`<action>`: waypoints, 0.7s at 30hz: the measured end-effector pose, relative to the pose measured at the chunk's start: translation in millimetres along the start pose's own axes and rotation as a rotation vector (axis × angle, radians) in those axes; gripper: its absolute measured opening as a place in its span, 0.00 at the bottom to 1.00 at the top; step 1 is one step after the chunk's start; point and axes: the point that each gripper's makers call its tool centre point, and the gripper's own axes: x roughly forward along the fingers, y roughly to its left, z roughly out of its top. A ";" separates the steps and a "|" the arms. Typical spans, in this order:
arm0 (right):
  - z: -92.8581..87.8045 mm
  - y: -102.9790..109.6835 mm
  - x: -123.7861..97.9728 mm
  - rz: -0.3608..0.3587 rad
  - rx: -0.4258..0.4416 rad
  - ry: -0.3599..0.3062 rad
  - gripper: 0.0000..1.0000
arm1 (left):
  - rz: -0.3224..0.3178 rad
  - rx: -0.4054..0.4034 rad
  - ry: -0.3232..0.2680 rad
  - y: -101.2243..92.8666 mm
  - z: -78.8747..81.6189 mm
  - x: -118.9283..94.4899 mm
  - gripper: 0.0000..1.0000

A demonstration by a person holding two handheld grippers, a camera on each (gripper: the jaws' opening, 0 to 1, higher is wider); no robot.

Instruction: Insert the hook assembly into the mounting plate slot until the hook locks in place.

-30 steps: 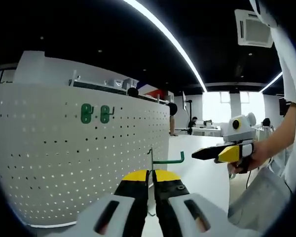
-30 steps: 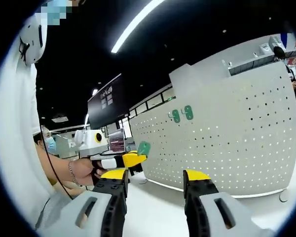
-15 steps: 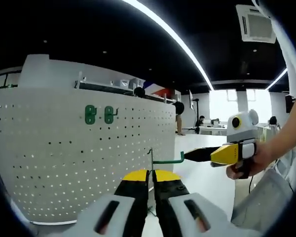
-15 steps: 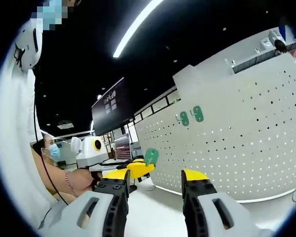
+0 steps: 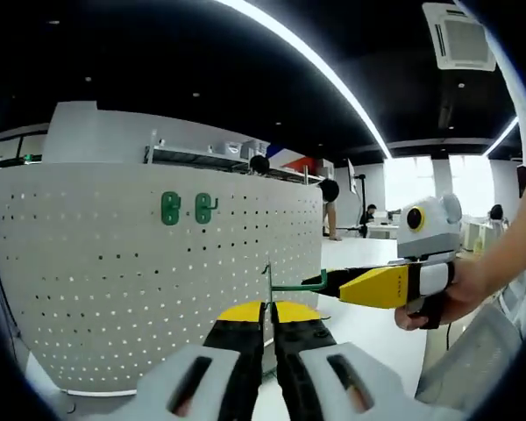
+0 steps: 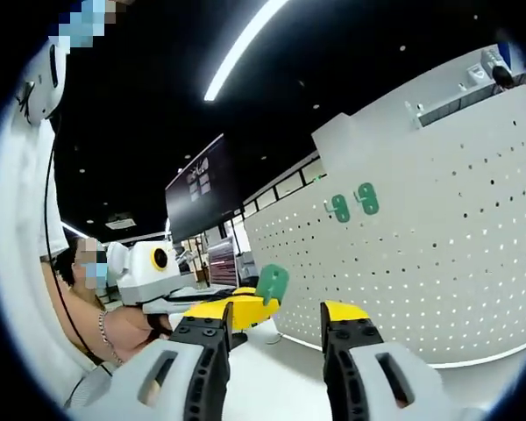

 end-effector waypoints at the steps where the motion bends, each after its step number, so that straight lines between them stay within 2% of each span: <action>1: 0.3 0.4 1.4 0.002 0.002 -0.002 0.37 | 0.001 -0.002 0.000 0.0 0.1 0.0 0.03; 6: -1.2 1.6 8.2 0.004 0.004 0.003 0.34 | -0.001 0.000 -0.004 -1.8 1.0 0.1 0.03; 17: -0.9 2.3 16.9 -0.009 -0.025 0.009 0.14 | 0.002 -0.002 -0.008 -1.8 1.9 -0.4 0.03; 21: 0.7 4.1 18.6 -0.007 -0.023 0.003 0.11 | 0.004 -0.004 -0.007 -2.4 1.5 -0.5 0.03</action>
